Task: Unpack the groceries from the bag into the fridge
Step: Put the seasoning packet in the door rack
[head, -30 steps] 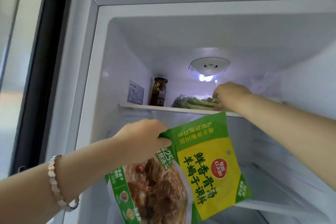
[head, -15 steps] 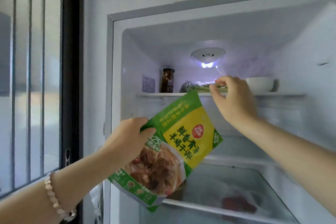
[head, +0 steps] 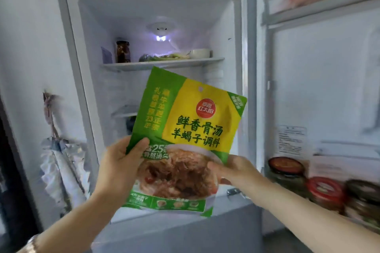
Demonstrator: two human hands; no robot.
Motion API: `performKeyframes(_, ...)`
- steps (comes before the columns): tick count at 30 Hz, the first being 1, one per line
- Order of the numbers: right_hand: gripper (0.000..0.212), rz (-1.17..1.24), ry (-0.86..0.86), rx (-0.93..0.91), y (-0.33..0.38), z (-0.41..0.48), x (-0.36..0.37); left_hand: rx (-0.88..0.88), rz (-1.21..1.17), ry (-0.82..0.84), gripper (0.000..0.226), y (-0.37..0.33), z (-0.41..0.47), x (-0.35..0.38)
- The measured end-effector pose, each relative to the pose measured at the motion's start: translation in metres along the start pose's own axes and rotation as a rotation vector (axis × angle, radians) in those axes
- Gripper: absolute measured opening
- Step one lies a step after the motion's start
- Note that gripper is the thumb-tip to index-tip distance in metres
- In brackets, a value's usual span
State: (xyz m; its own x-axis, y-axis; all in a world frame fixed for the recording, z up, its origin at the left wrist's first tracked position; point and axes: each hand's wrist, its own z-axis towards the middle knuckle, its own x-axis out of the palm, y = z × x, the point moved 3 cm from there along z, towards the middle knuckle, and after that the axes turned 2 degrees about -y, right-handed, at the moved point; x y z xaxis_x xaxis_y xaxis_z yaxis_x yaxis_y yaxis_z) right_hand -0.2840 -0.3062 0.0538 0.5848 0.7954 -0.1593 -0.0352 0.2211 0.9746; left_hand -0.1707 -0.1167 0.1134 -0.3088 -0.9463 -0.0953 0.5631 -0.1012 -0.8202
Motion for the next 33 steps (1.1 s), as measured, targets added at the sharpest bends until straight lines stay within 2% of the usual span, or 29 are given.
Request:
performKeyframes(1,0.007,-0.015,-0.029,-0.025,-0.001,-0.016,-0.011,-0.011,-0.041,0.033,0.025,-0.003,-0.01,0.011)
performKeyframes(6,0.027,-0.036,-0.308,-0.148,0.002,-0.093,-0.087,-0.066,-0.209,0.256,0.022,-0.018,-0.059,0.082)
performKeyframes(10,0.011,-0.181,-0.543,-0.205,0.005,-0.159,-0.164,-0.122,-0.13,0.505,0.015,-0.027,-0.103,0.148)
performKeyframes(11,0.003,-0.235,-0.592,-0.209,0.005,-0.177,-0.184,-0.099,-0.094,0.569,0.01,-0.031,-0.114,0.164)
performKeyframes(12,0.004,-0.297,-0.639,-0.222,0.003,-0.193,-0.206,-0.061,-0.047,0.619,0.007,-0.035,-0.125,0.179)
performKeyframes(15,0.002,-0.417,-0.737,-0.232,-0.001,-0.237,-0.274,0.078,0.016,0.663,0.018,-0.053,-0.157,0.222)
performKeyframes(20,0.025,-0.567,-0.905,-0.387,0.017,-0.282,-0.369,0.326,0.198,0.595,0.024,-0.074,-0.207,0.299)
performKeyframes(22,0.031,-0.613,-0.94,-0.469,0.028,-0.289,-0.395,0.497,0.316,0.606,0.025,-0.082,-0.224,0.327)
performKeyframes(25,0.032,-0.715,-0.936,-0.569,0.039,-0.29,-0.422,0.765,0.522,0.696,0.032,-0.088,-0.243,0.369)
performKeyframes(26,0.03,-0.73,-0.924,-0.603,0.04,-0.289,-0.428,0.802,0.593,0.757,0.034,-0.089,-0.248,0.382)
performKeyframes(28,0.032,-0.771,-0.895,-0.65,0.037,-0.284,-0.436,0.772,0.696,0.813,0.043,-0.09,-0.254,0.405)
performKeyframes(31,0.053,-0.819,-0.851,-0.653,0.025,-0.278,-0.442,0.642,0.765,0.864,0.043,-0.096,-0.253,0.426)
performKeyframes(33,0.055,-0.85,-0.864,-0.691,0.019,-0.277,-0.444,0.678,0.817,0.91,0.041,-0.101,-0.256,0.438)
